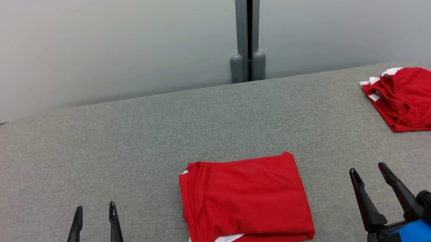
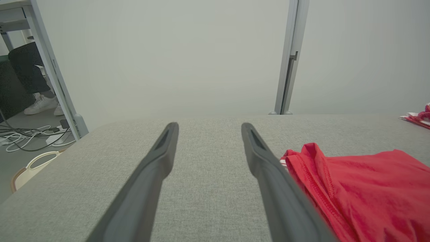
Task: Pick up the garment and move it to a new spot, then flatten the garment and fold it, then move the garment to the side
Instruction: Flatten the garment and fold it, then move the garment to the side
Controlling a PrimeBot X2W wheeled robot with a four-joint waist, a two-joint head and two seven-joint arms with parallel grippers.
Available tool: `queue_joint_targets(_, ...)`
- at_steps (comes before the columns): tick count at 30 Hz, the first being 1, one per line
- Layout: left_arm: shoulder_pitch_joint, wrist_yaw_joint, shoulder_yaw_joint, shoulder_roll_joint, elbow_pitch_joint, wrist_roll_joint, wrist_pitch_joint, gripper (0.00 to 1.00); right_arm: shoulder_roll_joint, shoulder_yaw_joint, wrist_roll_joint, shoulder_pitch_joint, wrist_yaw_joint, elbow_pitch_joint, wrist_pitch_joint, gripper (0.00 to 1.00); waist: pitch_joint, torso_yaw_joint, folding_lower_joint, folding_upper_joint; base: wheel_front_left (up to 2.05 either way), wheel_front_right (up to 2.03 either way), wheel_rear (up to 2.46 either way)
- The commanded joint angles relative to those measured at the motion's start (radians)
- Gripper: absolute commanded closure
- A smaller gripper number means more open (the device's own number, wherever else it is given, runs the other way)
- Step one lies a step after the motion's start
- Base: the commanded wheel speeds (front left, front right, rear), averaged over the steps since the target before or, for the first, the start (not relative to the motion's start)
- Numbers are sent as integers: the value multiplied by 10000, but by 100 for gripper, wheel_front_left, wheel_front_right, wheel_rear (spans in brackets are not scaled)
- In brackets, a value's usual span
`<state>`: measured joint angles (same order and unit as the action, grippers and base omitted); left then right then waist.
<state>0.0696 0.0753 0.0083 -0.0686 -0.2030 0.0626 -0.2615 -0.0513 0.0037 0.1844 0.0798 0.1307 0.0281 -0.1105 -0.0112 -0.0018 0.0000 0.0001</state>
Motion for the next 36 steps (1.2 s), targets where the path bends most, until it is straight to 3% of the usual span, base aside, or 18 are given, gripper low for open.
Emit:
queue_joint_targets(1, -27, -57, -22, -52, -16, 72, -11, 0, 13, -19, -26, 108, 4, 31, 3, 0, 10, -2, 0, -1, 0, 0, 0)
queue_joint_targets(16, -588, -137, -204, -79, -157, 151, -24, 0, 9, 741, -635, -2092, 4, 757, 337, 0, 547, 280, 0, -1, 0, 0, 0)
queue_joint_targets(23, -885, -132, -347, -51, -244, 191, -38, 0, 6, 890, -584, -3253, 4, 2713, 264, 0, 882, 627, 0, -1, 0, 0, 0)
queue_joint_targets(36, -1166, -145, -424, 5, -178, 266, -42, 0, 4, 922, -303, -3785, 2, 5970, -356, 0, 1367, 1108, 0, -1, 0, 0, 0)
